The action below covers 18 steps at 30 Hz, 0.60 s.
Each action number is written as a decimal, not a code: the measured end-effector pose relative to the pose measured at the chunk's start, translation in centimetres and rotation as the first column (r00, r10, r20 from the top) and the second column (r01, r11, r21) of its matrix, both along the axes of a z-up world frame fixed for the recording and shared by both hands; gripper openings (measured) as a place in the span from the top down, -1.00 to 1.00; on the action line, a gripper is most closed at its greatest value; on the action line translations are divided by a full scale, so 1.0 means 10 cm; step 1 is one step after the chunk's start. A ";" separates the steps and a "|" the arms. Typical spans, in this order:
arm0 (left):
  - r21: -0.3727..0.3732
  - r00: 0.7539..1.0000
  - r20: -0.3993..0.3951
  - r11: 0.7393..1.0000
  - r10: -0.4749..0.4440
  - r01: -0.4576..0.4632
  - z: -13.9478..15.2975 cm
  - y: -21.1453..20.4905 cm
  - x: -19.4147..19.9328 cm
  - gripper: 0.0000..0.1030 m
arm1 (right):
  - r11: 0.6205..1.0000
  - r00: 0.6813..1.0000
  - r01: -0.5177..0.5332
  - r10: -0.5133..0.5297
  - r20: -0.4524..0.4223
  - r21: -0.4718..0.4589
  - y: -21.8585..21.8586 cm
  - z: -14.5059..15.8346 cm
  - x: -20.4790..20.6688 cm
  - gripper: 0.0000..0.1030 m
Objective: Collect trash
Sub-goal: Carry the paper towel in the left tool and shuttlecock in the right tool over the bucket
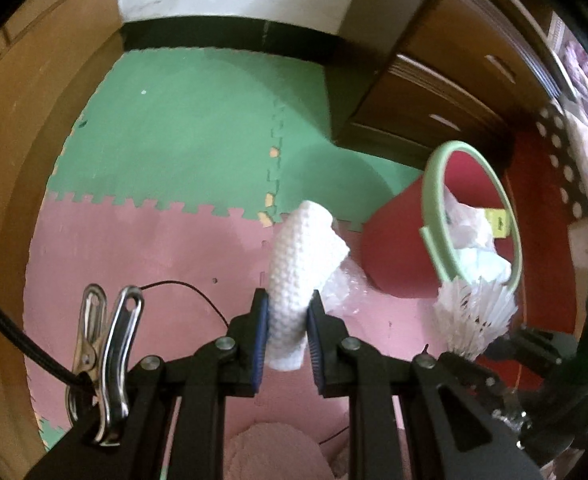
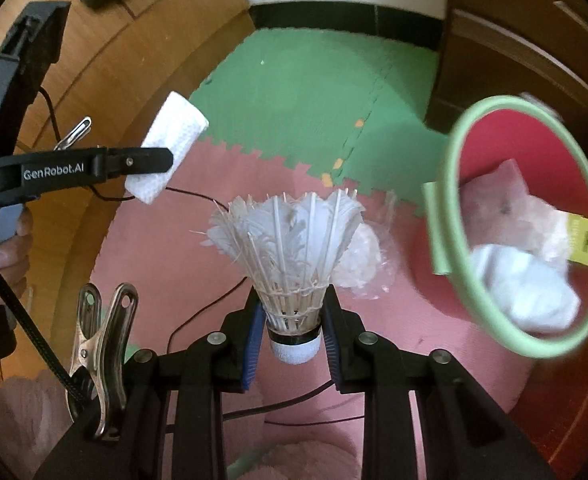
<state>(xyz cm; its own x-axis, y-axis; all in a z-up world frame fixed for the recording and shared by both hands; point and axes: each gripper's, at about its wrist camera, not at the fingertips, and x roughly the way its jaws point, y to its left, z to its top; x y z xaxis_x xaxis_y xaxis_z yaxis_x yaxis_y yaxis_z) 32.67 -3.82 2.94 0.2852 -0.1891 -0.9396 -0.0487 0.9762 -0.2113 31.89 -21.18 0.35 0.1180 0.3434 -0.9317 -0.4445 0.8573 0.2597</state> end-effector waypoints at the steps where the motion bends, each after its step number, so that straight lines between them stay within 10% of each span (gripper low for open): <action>1: 0.005 1.000 0.006 1.000 -0.010 0.010 0.05 -0.04 0.00 0.64 | 1.000 1.000 0.009 -0.010 0.008 0.002 -0.06 0.06 -0.02 0.46; 18: 0.034 0.990 0.038 0.991 -0.134 0.133 0.45 -0.60 0.05 0.64 | 0.974 0.973 0.215 -0.220 0.071 0.072 -0.86 0.67 -0.25 0.46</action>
